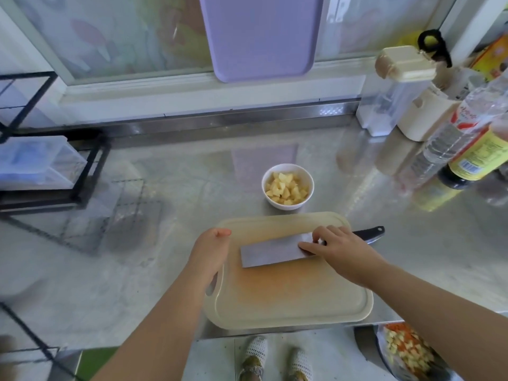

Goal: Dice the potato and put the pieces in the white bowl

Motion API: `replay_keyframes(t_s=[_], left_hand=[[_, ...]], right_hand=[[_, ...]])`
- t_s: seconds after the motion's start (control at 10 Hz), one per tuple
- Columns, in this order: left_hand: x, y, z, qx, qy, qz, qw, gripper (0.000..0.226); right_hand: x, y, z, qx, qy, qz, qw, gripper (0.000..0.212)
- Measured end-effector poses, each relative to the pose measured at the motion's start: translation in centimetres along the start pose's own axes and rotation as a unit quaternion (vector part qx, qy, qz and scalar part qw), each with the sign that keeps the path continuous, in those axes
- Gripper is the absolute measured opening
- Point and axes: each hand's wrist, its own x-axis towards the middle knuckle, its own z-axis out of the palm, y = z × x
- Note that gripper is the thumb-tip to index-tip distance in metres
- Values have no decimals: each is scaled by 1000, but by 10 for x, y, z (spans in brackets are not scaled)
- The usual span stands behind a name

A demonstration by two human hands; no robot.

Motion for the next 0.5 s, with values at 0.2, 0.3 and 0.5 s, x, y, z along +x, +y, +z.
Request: replay_keyframes(t_s=[0.2, 0.3, 0.5], left_hand=[[-1, 8, 5, 62, -5, 36, 997, 38], [-1, 10, 6, 105, -16, 63, 992, 36], [-5, 41, 18, 95, 32, 179, 979, 29]], right_hand=[[5, 3, -6, 15, -13, 9, 1000, 52], [5, -4, -8, 27, -27, 34, 999, 49], [14, -1, -45, 99, -52, 106, 988, 36]])
